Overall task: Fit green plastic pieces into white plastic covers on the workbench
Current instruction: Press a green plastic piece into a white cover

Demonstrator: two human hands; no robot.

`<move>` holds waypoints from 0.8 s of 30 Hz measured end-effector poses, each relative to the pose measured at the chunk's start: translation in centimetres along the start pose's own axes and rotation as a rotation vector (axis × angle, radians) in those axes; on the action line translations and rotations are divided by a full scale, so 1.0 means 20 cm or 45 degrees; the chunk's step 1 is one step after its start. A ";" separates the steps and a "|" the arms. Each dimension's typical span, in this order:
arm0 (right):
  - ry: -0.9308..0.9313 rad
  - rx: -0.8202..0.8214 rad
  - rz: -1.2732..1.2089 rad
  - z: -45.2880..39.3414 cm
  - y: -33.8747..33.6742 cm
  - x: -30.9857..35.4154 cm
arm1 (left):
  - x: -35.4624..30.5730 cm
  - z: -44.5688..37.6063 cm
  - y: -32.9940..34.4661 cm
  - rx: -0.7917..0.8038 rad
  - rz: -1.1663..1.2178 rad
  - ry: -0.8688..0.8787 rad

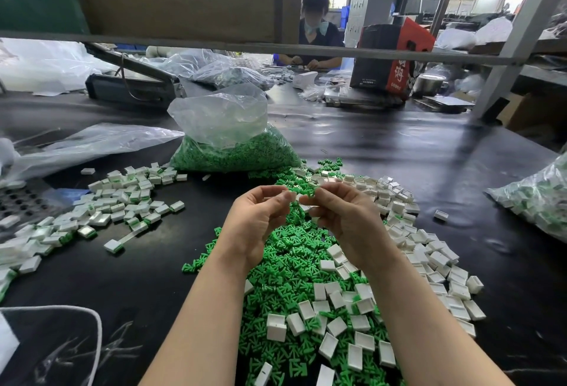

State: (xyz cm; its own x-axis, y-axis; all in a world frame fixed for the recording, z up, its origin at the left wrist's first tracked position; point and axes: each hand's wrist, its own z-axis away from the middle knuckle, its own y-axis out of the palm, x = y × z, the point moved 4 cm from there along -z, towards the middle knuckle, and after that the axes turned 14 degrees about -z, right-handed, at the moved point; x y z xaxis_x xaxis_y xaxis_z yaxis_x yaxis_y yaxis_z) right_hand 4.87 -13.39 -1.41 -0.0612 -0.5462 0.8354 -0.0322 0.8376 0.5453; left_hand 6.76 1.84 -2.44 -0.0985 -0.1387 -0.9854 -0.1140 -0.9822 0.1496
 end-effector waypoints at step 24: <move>-0.396 0.046 0.605 0.01 0.03 0.04 | -0.02 0.03 -0.01 0.000 -0.079 0.049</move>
State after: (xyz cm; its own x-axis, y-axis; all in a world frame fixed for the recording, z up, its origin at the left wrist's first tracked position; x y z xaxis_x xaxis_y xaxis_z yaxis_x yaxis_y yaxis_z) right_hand 4.52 -13.27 -0.52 -0.3680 -0.0862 0.9258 0.0372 0.9935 0.1073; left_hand 6.18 2.18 -1.94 -0.0532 -0.0825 -0.9952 -0.1187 -0.9890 0.0883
